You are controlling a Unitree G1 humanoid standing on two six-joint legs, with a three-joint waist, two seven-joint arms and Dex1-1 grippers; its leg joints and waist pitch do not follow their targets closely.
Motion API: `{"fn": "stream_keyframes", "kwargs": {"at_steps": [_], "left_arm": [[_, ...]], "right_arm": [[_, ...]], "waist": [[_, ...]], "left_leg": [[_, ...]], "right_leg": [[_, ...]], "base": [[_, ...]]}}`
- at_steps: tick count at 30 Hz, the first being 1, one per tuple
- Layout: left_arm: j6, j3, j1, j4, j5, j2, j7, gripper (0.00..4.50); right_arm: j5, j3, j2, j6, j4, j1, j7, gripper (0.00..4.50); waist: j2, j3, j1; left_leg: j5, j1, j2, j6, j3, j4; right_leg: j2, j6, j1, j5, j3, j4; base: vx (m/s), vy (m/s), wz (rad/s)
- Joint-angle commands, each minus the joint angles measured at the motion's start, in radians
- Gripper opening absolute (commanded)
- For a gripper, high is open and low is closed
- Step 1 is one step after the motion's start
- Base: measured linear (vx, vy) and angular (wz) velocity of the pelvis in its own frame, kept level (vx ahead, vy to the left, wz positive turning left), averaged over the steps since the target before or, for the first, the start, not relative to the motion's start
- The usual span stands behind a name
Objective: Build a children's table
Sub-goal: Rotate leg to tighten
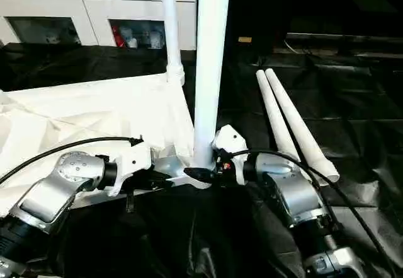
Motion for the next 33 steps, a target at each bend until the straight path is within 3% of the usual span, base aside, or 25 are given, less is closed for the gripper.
{"fn": "stream_keyframes", "kwargs": {"at_steps": [1, 3, 4, 6, 7, 11, 12, 15, 18, 20, 24, 26, 29, 30, 33], "left_arm": [[0.032, 0.013, -0.047, 0.009, 0.017, -0.050, 0.085, 0.00], [0.040, 0.017, -0.053, 0.018, 0.025, -0.061, 0.108, 0.00], [0.085, 0.034, -0.079, 0.061, 0.056, -0.115, 0.217, 0.00], [0.109, 0.044, -0.092, 0.080, 0.066, -0.143, 0.265, 0.00], [0.122, 0.049, -0.100, 0.091, 0.073, -0.161, 0.294, 0.00], [0.145, 0.049, -0.117, 0.107, 0.097, -0.227, 0.379, 0.00], [0.140, 0.040, -0.121, 0.111, 0.111, -0.244, 0.396, 0.00], [0.140, 0.033, -0.123, 0.106, 0.116, -0.259, 0.404, 0.00], [0.116, 0.021, -0.116, 0.089, 0.117, -0.246, 0.383, 0.00], [0.107, 0.020, -0.108, 0.079, 0.113, -0.237, 0.368, 0.00], [0.077, 0.017, -0.082, 0.055, 0.099, -0.201, 0.312, 0.00], [0.058, 0.018, -0.071, 0.045, 0.088, -0.184, 0.282, 0.00], [0.037, 0.021, -0.053, 0.027, 0.063, -0.151, 0.226, 0.00], [0.034, 0.022, -0.045, 0.017, 0.053, -0.137, 0.204, 0.00], [0.003, 0.018, -0.033, 0.001, 0.037, -0.107, 0.151, 0.00]], "right_arm": [[-0.017, 0.013, 0.050, 0.029, 0.059, 0.004, -0.078, 2.70], [-0.025, 0.011, 0.062, 0.028, 0.074, 0.001, -0.105, 2.70], [-0.040, -0.003, 0.122, 0.046, 0.140, -0.014, -0.202, 2.70], [-0.049, -0.008, 0.153, 0.048, 0.172, -0.022, -0.252, 2.70], [-0.054, -0.013, 0.174, 0.051, 0.195, -0.029, -0.288, 2.70], [-0.059, -0.051, 0.282, 0.067, 0.297, -0.083, -0.444, 2.70], [-0.065, -0.062, 0.321, 0.054, 0.344, -0.113, -0.496, 2.70], [-0.089, -0.069, 0.349, 0.002, 0.402, -0.149, -0.531, 2.70], [-0.060, -0.091, 0.352, -0.015, 0.409, -0.162, -0.488, 3.42], [-0.051, -0.097, 0.345, -0.013, 0.401, -0.162, -0.466, 3.49], [-0.077, -0.066, 0.294, -0.043, 0.367, -0.151, -0.398, 3.86], [-0.080, -0.048, 0.263, -0.055, 0.350, -0.142, -0.338, 3.86], [-0.067, -0.018, 0.197, -0.069, 0.287, -0.111, -0.210, 3.86], [-0.062, -0.013, 0.174, -0.071, 0.262, -0.098, -0.167, 3.86], [-0.056, -0.004, 0.130, -0.079, 0.223, -0.079, -0.092, 3.86]], "waist": [[-0.001, -0.079, -0.005], [-0.001, -0.075, -0.006], [-0.010, -0.075, -0.007], [-0.005, -0.072, -0.013], [-0.006, -0.073, -0.013], [-0.005, -0.075, -0.025], [0.001, -0.076, -0.028], [-0.001, -0.077, -0.040], [-0.004, -0.079, -0.040], [-0.004, -0.082, -0.041], [-0.001, -0.085, -0.041], [0.002, -0.086, -0.040], [-0.001, -0.089, -0.036], [0.003, -0.092, -0.032], [0.002, -0.094, -0.028]], "left_leg": [[-0.211, 0.013, 0.027, 0.019, -0.004, -0.066], [-0.257, 0.020, 0.024, 0.000, -0.005, -0.068], [-0.264, 0.019, 0.024, -0.005, -0.007, -0.071], [-0.289, 0.025, 0.022, -0.021, -0.007, -0.070], [-0.292, 0.024, 0.021, -0.021, -0.009, -0.071], [-0.321, 0.022, 0.019, -0.027, -0.015, -0.075], [-0.330, 0.024, 0.020, -0.027, -0.017, -0.075], [-0.340, 0.018, 0.019, -0.024, -0.018, -0.077], [-0.339, 0.021, 0.021, -0.014, -0.017, -0.077], [-0.323, 0.017, 0.023, -0.006, -0.017, -0.079], [-0.290, 0.015, 0.024, 0.003, -0.014, -0.077], [-0.271, 0.012, 0.023, 0.008, -0.012, -0.074], [-0.227, 0.008, 0.026, 0.024, -0.010, -0.071], [-0.213, 0.010, 0.026, 0.032, -0.009, -0.069], [-0.190, 0.010, 0.027, 0.047, -0.007, -0.067]], "right_leg": [[-0.065, -0.228, 0.049, -0.208, 0.041, -0.077], [-0.068, -0.203, 0.047, -0.317, 0.041, -0.089], [-0.069, -0.179, 0.050, -0.361, 0.040, -0.093], [-0.068, -0.169, 0.039, -0.414, 0.040, -0.099], [-0.070, -0.153, 0.043, -0.440, 0.039, -0.102], [-0.070, -0.132, 0.040, -0.467, 0.035, -0.107], [-0.070, -0.133, 0.037, -0.459, 0.035, -0.107], [-0.069, -0.138, 0.040, -0.440, 0.033, -0.107], [-0.069, -0.148, 0.039, -0.407, 0.033, -0.105], [-0.068, -0.164, 0.043, -0.355, 0.035, -0.100], [-0.068, -0.189, 0.046, -0.289, 0.036, -0.094], [-0.070, -0.196, 0.048, -0.268, 0.037, -0.092], [-0.067, -0.210, 0.054, -0.198, 0.037, -0.085], [-0.066, -0.219, 0.054, -0.163, 0.037, -0.082], [-0.064, -0.243, 0.055, -0.105, 0.036, -0.076]], "base": [[0.000, 0.000, 0.00], [0.000, 0.000, 0.00], [0.000, 0.000, 0.00], [0.000, 0.000, 0.00], [0.000, 0.000, 0.00], [0.000, 0.000, 0.00], [0.000, 0.000, 0.00], [0.000, 0.000, 0.00], [0.000, 0.000, 0.00], [0.000, 0.000, 0.00], [0.000, 0.000, 0.00], [0.000, 0.000, 0.00], [0.000, 0.000, 0.00], [0.000, 0.000, 0.00], [0.000, 0.000, 0.00]]}}
